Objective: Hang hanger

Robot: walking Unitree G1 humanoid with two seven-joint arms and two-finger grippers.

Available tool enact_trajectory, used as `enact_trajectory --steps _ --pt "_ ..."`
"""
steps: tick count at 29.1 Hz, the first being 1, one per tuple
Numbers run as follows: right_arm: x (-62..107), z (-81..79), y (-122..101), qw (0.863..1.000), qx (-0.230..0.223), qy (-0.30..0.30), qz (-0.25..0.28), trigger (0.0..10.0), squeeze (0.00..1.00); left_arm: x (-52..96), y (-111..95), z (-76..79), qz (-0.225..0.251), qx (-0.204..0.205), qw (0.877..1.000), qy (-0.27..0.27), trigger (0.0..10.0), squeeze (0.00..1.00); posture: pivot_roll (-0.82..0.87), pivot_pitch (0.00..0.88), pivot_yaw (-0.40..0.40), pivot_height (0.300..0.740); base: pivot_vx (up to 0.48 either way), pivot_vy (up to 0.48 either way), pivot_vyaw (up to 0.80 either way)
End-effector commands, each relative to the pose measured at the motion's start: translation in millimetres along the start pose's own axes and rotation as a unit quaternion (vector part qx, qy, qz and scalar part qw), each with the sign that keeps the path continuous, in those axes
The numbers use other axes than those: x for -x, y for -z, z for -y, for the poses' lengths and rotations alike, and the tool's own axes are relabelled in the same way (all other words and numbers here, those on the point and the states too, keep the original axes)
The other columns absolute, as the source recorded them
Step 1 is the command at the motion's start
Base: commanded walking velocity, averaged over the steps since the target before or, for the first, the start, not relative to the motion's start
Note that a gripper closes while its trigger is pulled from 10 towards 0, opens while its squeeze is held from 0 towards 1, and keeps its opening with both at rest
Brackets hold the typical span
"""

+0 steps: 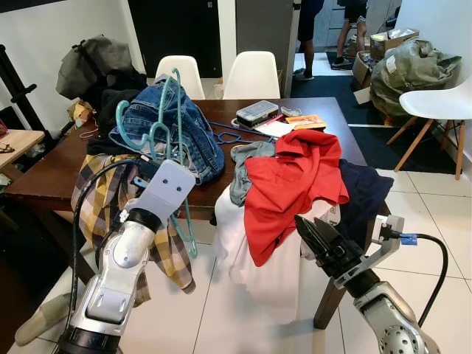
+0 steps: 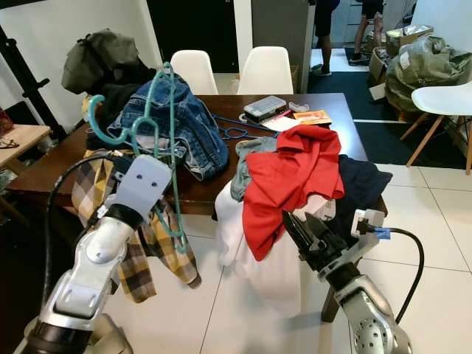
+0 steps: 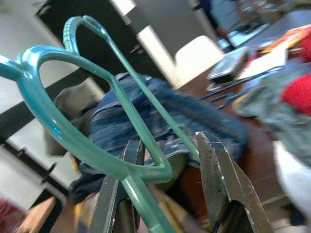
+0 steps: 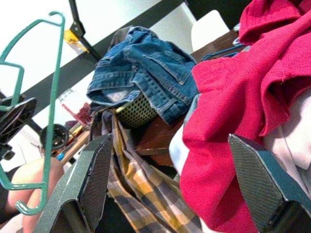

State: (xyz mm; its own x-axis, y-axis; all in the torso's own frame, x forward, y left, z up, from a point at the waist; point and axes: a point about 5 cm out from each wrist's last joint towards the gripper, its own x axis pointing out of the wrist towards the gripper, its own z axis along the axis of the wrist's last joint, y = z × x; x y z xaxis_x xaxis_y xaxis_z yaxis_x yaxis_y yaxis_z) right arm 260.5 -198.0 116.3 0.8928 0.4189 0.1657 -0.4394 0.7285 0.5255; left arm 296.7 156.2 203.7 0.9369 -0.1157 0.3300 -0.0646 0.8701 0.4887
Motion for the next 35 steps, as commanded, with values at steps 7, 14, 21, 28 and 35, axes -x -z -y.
enact_trajectory --steps 7,14,21,28,35 --pt "-2.4 -6.7 -2 1.000 0.006 -0.022 0.005 10.0 0.00 10.6 5 9.2 -0.021 0.011 1.000 0.006 10.0 0.00 -0.07 0.000 0.033 0.740 0.000 0.000 0.70" --pt "-1.9 -8.1 -2 1.000 0.006 -0.027 0.008 10.0 0.00 14.0 4 21.7 -0.024 0.018 0.999 0.023 10.0 0.00 -0.07 0.000 0.035 0.740 0.000 0.000 0.71" --pt "-0.9 -8.0 -2 0.999 0.001 -0.030 0.012 10.0 0.00 18.2 3 28.6 -0.023 0.024 0.999 0.042 10.0 0.00 -0.07 0.000 0.037 0.740 0.000 0.000 0.71" --pt "-0.6 -9.2 -2 0.999 -0.002 -0.037 0.013 10.0 0.00 18.9 0 30.4 -0.020 0.028 0.998 0.046 10.0 0.00 -0.07 0.000 0.036 0.740 0.000 0.000 0.71" --pt "-2.6 -7.8 -7 0.999 0.007 -0.023 0.021 10.0 0.00 19.5 8 17.5 -0.043 0.053 0.997 0.020 10.0 0.00 -0.06 0.000 0.030 0.740 0.041 0.000 0.20"
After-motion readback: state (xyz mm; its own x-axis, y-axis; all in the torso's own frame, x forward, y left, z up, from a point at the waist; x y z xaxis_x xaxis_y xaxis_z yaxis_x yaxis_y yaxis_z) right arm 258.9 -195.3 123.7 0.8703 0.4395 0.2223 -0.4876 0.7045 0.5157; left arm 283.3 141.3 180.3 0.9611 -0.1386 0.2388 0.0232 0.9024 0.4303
